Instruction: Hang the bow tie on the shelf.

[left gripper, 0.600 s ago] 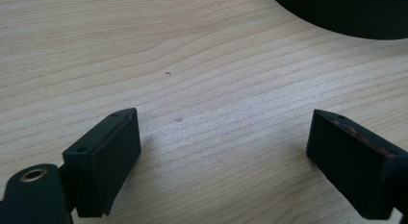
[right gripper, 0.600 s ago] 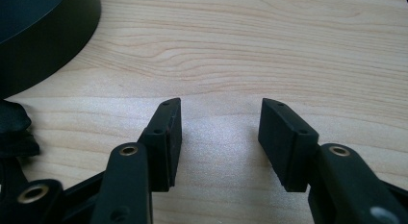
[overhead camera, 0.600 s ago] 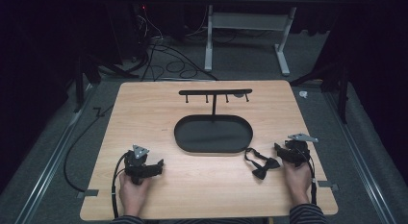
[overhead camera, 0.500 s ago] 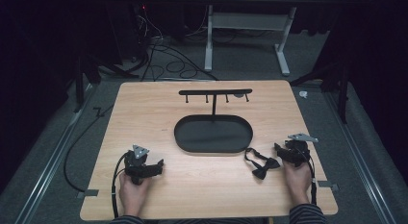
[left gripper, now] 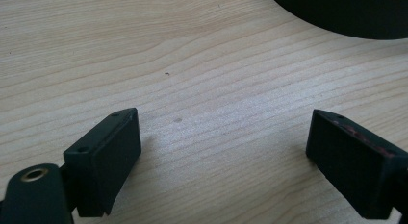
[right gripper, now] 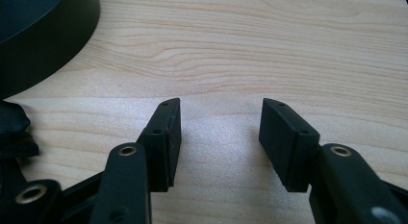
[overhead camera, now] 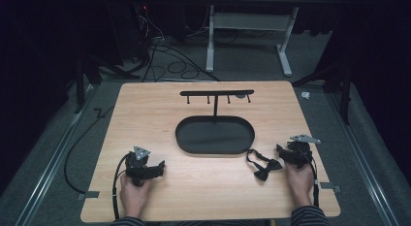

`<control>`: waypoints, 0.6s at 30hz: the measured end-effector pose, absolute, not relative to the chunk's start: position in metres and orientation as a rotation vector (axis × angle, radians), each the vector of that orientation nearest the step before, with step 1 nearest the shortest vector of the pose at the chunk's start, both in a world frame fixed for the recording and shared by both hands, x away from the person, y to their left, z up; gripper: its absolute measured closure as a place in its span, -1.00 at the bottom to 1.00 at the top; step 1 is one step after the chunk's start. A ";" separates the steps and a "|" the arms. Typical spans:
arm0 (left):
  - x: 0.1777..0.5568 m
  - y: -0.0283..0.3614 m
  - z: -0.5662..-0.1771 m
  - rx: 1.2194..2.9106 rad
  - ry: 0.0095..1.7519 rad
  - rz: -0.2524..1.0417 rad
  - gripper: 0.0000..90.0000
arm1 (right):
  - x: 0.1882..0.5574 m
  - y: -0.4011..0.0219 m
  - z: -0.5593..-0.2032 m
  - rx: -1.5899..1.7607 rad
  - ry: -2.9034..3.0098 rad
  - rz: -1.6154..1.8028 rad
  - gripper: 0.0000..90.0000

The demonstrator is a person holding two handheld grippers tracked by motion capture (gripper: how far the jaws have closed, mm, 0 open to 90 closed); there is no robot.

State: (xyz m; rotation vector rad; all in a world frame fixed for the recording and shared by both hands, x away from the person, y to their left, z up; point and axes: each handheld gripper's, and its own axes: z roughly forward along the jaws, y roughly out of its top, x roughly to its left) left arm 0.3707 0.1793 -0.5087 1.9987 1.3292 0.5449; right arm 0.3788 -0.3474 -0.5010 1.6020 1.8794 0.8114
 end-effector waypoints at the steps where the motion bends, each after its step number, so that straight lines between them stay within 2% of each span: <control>1: 0.371 0.179 -0.509 1.999 1.329 0.545 -0.72 | 0.379 -0.347 -0.501 1.601 1.878 0.814 0.14; 18: 0.371 0.179 -0.509 1.998 1.330 0.546 -0.72 | 0.377 -0.351 -0.499 1.622 1.902 0.852 0.19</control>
